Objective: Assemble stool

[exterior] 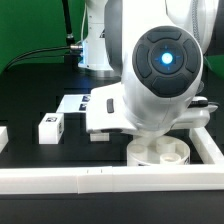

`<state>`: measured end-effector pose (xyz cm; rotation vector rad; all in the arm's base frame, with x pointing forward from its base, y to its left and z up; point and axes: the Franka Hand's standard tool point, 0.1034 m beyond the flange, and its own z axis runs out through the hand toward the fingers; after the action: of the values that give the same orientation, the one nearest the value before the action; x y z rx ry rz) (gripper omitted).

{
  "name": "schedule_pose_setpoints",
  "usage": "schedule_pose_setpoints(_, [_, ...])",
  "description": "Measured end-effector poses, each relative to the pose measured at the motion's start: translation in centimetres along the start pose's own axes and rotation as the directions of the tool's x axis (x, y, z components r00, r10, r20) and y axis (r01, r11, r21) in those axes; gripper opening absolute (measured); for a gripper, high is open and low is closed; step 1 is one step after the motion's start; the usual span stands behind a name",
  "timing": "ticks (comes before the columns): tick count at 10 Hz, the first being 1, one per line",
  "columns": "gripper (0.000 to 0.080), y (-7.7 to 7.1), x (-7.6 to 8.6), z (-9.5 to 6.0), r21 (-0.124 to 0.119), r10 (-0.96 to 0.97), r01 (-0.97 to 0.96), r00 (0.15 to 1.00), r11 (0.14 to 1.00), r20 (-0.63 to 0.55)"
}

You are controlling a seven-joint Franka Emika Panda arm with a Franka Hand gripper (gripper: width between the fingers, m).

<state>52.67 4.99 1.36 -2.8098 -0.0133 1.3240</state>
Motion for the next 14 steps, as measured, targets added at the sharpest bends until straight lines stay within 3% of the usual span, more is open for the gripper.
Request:
schedule_pose_setpoints(1, [0.0352,-0.1,0.0,0.1,-0.001,-0.001,0.001,1.0,1.0,0.001])
schedule_pose_setpoints(2, [0.0335,-0.1,0.0,0.1,-0.002,-0.002,0.002,1.0,1.0,0.001])
schedule_pose_setpoints(7, [0.0335,-0.4,-0.2,-0.2,-0.004,-0.007,0.007,1.0,1.0,-0.001])
schedule_pose_setpoints(11, [0.0337,-0.8,-2.5,-3.8,-0.007,-0.016,0.016,0.998,1.0,-0.059])
schedule_pose_setpoints(12, [0.0337,-0.8,-2.1,-3.4,-0.007,-0.016,0.015,0.998,1.0,-0.063])
schedule_pose_setpoints(13, [0.0337,-0.9,-0.4,-4.3,-0.004,-0.016,0.016,0.984,1.0,-0.178])
schedule_pose_setpoints(14, [0.0337,-0.9,-0.7,-4.5,-0.004,-0.015,0.015,0.968,1.0,-0.252])
